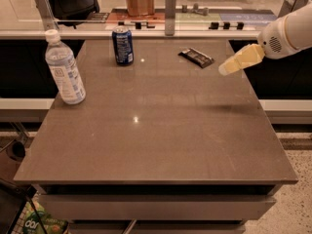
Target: Move rxbar chocolate near blue plastic bottle
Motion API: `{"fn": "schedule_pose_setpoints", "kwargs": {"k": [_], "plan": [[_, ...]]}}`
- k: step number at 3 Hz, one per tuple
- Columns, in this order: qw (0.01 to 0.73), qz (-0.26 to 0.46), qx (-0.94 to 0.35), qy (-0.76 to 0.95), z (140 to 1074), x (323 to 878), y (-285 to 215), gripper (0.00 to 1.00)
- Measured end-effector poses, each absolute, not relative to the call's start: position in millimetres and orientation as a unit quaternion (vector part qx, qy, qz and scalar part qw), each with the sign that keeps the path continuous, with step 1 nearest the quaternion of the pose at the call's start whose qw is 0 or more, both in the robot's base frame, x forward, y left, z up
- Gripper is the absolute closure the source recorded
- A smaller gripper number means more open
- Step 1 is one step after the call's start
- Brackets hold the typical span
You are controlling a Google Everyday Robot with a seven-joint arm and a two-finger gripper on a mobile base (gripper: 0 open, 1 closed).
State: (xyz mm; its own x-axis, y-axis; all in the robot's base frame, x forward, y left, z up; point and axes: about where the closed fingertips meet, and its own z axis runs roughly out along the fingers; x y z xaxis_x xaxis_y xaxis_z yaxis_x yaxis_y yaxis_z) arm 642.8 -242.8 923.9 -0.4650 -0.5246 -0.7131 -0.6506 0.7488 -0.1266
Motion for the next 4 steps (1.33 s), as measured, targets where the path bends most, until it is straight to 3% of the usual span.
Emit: {"fn": "schedule_pose_setpoints", "kwargs": {"k": [4], "plan": [[0.419, 0.145, -0.318, 0.838, 885, 713, -208, 0.0]]}}
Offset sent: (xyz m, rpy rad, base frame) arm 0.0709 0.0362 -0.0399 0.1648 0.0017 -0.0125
